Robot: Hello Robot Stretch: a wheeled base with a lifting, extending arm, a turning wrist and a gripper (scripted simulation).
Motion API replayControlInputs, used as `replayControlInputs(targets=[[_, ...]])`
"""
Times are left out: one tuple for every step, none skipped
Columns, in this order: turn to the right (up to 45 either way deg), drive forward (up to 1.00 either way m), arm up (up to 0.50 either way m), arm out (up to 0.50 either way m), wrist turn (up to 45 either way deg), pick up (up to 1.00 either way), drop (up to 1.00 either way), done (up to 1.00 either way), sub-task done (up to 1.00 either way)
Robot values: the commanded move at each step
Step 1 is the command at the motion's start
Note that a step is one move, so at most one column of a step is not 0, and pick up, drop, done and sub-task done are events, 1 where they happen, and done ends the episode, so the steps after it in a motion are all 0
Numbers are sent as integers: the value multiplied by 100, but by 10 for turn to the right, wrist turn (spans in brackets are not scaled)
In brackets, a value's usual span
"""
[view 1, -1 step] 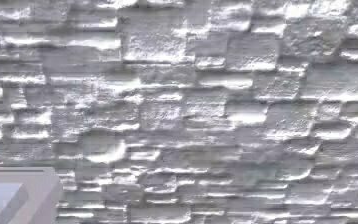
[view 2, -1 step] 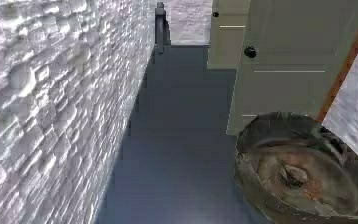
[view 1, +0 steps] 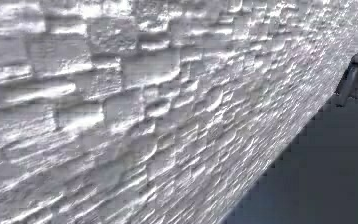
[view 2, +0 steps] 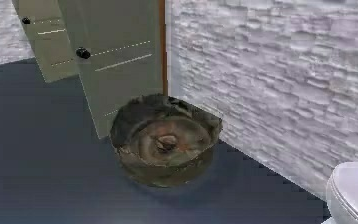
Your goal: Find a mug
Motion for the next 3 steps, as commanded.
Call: replayControlInputs(targets=[[450,0,0,0,0,0,0,0,0],[0,5,0,0,0,0,0,0,0],[60,0,0,0,0,0,0,0,0]])
